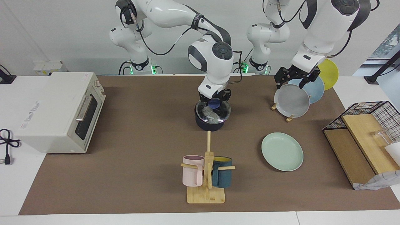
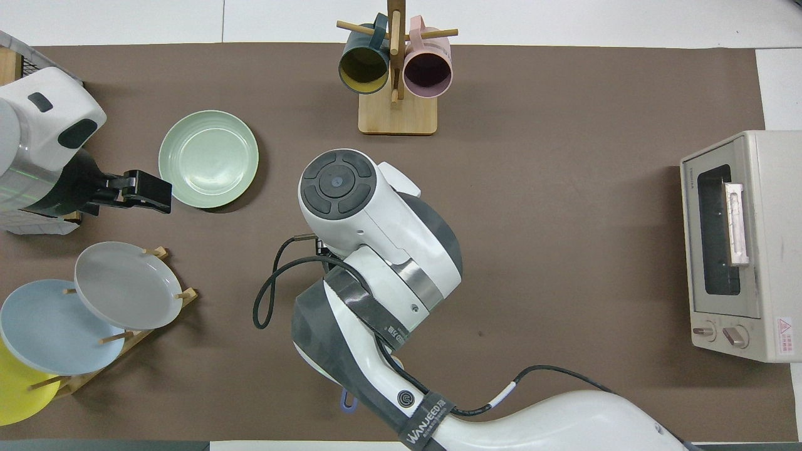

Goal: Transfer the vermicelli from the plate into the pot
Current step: 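Lower the glass lid onto the black pot with the right gripper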

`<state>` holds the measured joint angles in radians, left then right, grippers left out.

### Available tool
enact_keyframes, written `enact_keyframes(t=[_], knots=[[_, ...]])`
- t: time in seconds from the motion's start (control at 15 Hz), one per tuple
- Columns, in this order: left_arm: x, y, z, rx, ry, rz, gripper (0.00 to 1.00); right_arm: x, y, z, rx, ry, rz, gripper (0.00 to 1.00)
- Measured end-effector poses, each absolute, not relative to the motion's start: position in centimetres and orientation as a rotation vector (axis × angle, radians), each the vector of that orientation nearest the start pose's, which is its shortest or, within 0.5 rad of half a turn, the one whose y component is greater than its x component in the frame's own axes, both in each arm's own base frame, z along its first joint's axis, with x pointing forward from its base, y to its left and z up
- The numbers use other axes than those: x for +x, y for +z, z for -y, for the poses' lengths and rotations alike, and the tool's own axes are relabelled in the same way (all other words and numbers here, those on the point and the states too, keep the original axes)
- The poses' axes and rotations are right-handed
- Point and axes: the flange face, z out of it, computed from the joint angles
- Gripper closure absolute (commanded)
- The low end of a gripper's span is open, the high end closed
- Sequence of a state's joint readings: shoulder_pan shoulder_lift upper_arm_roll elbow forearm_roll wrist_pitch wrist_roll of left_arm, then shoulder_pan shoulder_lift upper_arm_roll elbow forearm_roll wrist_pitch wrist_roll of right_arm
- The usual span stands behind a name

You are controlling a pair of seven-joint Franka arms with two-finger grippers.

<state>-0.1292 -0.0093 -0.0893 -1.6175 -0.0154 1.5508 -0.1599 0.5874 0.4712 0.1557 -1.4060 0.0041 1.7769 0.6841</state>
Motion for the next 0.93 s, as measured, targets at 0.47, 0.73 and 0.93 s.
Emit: enact_keyframes(t=[0.47,0.73,0.93], knots=[[53.1,60.6,12.2,-3.165,0.135,-0.086,0.00,50.9,40.5,-44.9,-3.156,0.222,0.076,0.99],[53.0,60.5,12.2,-3.165,0.146,-0.086,0.00,50.7,40.3,-44.8,-3.156,0.220,0.078,0.99],[53.0,60.5,12.2,-3.165,0.147,-0.085,0.00,50.6,40.3,-44.7,-3.158,0.223,0.079,0.98]])
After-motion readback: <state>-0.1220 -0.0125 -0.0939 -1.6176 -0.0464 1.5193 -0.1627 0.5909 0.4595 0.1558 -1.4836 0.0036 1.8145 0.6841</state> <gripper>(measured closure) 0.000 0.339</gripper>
